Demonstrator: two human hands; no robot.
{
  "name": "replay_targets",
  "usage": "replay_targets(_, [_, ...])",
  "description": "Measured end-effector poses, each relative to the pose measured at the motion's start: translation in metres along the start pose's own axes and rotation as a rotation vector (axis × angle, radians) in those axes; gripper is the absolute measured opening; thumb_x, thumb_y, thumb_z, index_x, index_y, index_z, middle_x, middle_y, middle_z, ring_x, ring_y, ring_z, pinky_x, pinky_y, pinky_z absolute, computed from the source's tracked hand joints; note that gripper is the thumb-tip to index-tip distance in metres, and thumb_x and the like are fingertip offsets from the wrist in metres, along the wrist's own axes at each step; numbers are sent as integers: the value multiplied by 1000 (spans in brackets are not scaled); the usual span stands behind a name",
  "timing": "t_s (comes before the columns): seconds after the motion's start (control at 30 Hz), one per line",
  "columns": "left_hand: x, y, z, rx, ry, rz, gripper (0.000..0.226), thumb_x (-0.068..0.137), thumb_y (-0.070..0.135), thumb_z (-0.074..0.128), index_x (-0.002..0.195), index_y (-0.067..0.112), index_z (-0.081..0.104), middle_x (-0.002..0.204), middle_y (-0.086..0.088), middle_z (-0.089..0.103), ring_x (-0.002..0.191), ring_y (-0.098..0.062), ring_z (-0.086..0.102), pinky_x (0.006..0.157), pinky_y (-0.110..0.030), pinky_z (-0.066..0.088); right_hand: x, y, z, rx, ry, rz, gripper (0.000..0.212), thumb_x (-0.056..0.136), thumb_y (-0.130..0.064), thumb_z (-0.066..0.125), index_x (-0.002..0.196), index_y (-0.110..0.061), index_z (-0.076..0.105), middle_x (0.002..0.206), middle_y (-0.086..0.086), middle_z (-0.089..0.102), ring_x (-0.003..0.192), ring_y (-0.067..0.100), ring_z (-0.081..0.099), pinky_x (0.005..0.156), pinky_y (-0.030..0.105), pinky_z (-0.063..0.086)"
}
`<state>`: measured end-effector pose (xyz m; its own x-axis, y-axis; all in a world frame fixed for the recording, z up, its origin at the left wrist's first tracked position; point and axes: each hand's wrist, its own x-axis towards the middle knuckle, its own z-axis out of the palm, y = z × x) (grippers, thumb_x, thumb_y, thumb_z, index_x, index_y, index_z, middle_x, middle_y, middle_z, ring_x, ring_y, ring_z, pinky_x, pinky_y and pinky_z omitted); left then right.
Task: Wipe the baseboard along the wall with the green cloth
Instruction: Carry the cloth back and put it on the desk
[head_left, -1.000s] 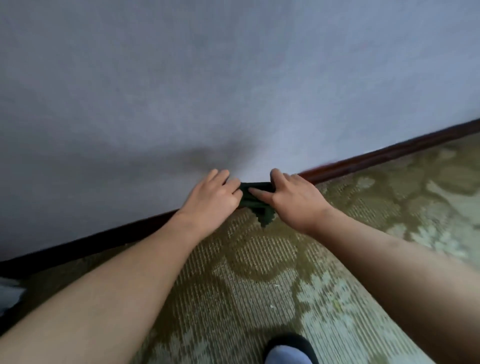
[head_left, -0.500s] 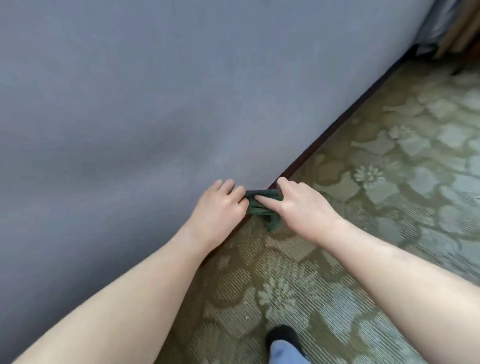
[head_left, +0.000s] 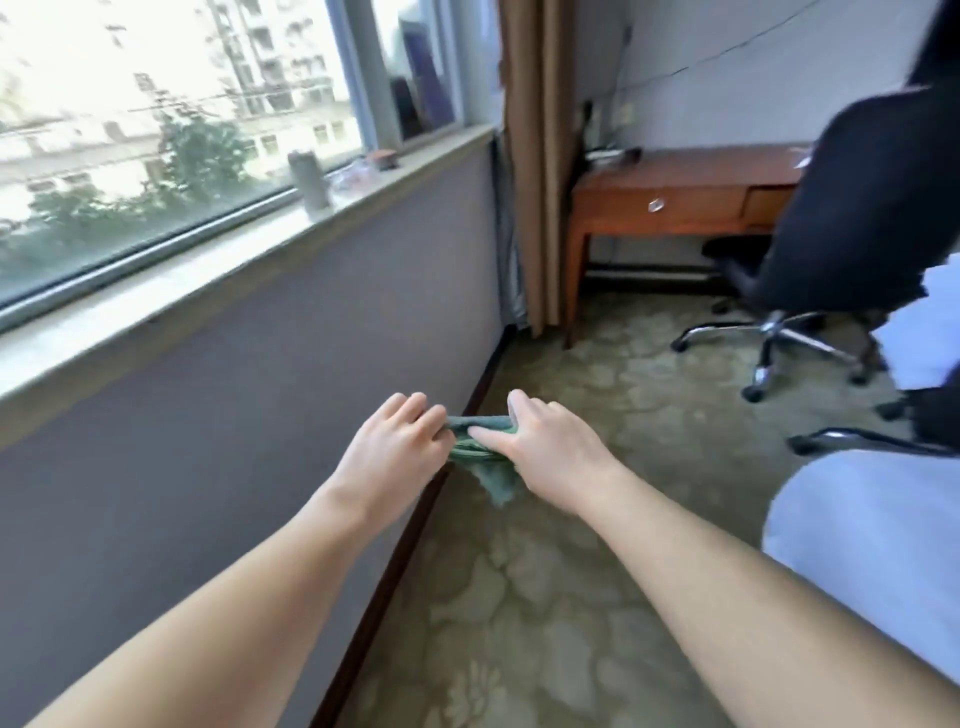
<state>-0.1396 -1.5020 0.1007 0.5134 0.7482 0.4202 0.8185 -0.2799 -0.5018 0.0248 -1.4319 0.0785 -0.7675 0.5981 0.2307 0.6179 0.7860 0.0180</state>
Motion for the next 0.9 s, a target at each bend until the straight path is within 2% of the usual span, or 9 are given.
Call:
replay_targets(0.07, [55, 16, -3, -28, 95, 37, 31, 68, 0, 37, 50, 10, 59, 56, -4, 56, 51, -23, 55, 48, -25, 45, -14, 46, -30, -21, -30, 76, 44, 98, -21, 29, 140, -32, 34, 111, 12, 37, 98, 29, 42, 71, 29, 19])
replay_targets(0.13, [99, 29, -4, -39, 161, 67, 36, 70, 0, 32, 49, 9, 59, 55, -4, 55, 51, -23, 54, 48, -25, 44, -24, 85, -51, 3, -59, 182, 44, 96, -30, 27, 139, -27, 37, 104, 11, 35, 102, 30, 41, 71, 28, 18])
replay_targets(0.27, [180, 51, 1, 1, 208, 97, 30, 62, -10, 41, 45, 9, 56, 53, -4, 52, 49, -22, 51, 47, -24, 41, -34, 154, -72, 79, -28, 361, 42, 95, -39, 31, 129, -18, 42, 93, 2, 30, 104, 29, 42, 69, 27, 20])
replay_targets(0.33, [212, 57, 7, -8, 193, 119, 26, 59, -10, 44, 45, 9, 55, 52, -4, 51, 48, -22, 51, 47, -24, 41, -31, 186, -83, 45, -49, 342, 40, 96, -38, 34, 127, -14, 41, 93, 4, 31, 104, 30, 42, 69, 27, 20])
replay_targets(0.4, [250, 58, 17, -15, 196, 128, 24, 61, -7, 47, 45, 9, 56, 52, -3, 51, 48, -22, 51, 47, -24, 41, -21, 226, -95, -48, -79, 270, 40, 97, -32, 30, 133, -20, 40, 96, 7, 32, 99, 27, 41, 69, 27, 21])
replay_targets(0.53, [339, 44, 38, 20, 242, 73, 24, 63, -4, 45, 47, 9, 57, 55, -5, 54, 52, -23, 55, 49, -25, 44, 13, 311, -118, -186, -3, 206, 42, 97, -25, 30, 138, -26, 37, 92, 4, 24, 83, 22, 31, 66, 30, 24])
replay_targets(0.67, [407, 28, 60, 51, 162, 60, 21, 49, -9, 63, 46, 10, 56, 54, -4, 54, 52, -22, 55, 49, -23, 43, 51, 379, -126, -315, -16, 140, 51, 96, -11, 38, 139, -36, 32, 90, 3, 20, 78, 21, 29, 63, 31, 25])
replay_targets(0.8, [464, 1, 99, 76, 166, 55, 22, 54, -7, 50, 45, 13, 56, 53, -2, 54, 51, -20, 54, 48, -22, 42, 103, 440, -118, -343, -11, 137, 56, 94, -7, 40, 139, -38, 31, 90, 2, 21, 78, 19, 28, 64, 30, 25])
replay_targets(0.9, [514, -32, 147, 103, 163, 68, 22, 51, -9, 56, 46, 13, 56, 54, -2, 54, 51, -21, 53, 49, -23, 42, 156, 493, -105, -343, 18, 151, 58, 93, -7, 40, 140, -39, 29, 92, 2, 22, 78, 20, 28, 65, 30, 27])
